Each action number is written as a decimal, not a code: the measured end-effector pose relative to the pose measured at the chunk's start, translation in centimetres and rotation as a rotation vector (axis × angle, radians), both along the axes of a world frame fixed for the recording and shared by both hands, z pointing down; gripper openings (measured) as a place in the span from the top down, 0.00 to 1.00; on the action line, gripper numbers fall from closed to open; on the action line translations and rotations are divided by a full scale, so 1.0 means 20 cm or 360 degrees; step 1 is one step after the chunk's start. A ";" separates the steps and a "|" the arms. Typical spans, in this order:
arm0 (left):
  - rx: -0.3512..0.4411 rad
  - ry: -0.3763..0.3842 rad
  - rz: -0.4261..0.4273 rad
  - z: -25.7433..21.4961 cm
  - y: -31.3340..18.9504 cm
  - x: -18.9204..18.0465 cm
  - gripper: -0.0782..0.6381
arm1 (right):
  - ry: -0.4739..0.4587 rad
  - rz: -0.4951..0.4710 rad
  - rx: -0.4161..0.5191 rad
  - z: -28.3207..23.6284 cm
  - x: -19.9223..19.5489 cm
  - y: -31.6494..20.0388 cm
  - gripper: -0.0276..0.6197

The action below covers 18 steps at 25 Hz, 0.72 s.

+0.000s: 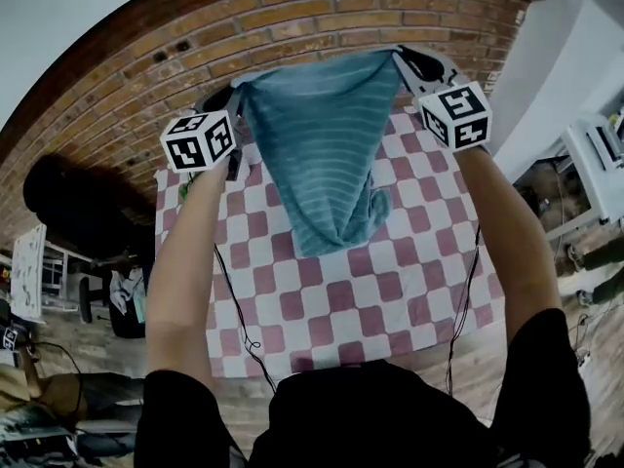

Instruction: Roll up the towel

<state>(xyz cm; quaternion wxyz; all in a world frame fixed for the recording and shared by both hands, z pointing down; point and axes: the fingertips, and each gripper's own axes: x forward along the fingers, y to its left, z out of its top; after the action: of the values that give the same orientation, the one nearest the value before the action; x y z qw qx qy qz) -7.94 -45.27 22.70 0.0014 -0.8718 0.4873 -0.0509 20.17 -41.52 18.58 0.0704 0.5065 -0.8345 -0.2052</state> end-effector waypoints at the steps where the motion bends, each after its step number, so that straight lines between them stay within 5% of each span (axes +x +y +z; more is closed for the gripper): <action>1: 0.0075 0.0010 -0.0002 -0.14 -0.06 0.00 0.88 | 0.0025 0.0024 0.0077 -0.16 0.02 -0.06 0.91; 7: 0.0554 0.0052 0.0057 -1.14 -0.10 0.02 0.88 | 0.0047 0.0120 0.0510 -1.09 0.15 -0.06 0.91; 11: 0.0775 0.0010 0.0118 -1.54 0.11 0.03 0.88 | -0.0001 0.0061 0.0669 -1.42 0.15 0.18 0.91; 14: 0.0817 0.0038 0.0208 -1.48 0.31 0.00 0.88 | -0.0007 -0.0053 0.0611 -1.32 0.13 0.34 0.91; 18: 0.0737 0.0011 0.0358 -1.02 0.56 -0.06 0.88 | -0.0015 -0.0273 0.0352 -0.83 0.06 0.57 0.91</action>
<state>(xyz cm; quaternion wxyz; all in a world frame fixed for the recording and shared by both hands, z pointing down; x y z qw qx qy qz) -9.18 -34.15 2.39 0.2051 -0.8971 0.3858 0.0655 21.29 -30.07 1.94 -0.0077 0.4389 -0.8474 -0.2988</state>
